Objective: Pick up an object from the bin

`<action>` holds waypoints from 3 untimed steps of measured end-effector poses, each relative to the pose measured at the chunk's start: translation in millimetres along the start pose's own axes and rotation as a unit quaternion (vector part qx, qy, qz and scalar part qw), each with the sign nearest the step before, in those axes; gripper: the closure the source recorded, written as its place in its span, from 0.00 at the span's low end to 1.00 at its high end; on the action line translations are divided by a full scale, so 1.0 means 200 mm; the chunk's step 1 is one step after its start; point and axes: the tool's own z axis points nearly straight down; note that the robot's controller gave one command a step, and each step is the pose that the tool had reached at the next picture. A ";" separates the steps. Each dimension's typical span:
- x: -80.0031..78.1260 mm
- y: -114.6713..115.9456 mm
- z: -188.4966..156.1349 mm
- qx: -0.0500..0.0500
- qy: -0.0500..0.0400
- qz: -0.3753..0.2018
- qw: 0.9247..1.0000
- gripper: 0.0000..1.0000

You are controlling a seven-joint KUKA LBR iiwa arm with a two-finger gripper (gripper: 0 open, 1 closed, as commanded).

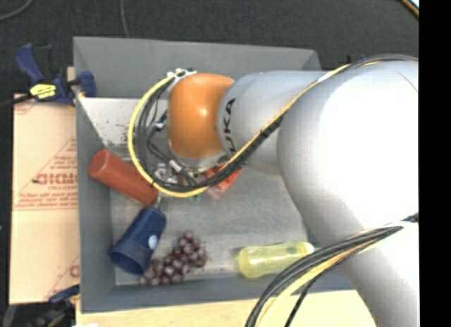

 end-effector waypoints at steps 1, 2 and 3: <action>0.00 0.00 0.00 0.000 0.000 0.000 1.000 1.00; 0.01 0.00 -0.14 0.001 0.003 0.000 1.000 1.00; 0.00 0.00 -0.26 0.000 0.001 0.000 1.000 1.00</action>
Offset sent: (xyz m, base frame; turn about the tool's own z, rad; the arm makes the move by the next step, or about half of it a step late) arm 0.0000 -0.0001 0.0597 0.0000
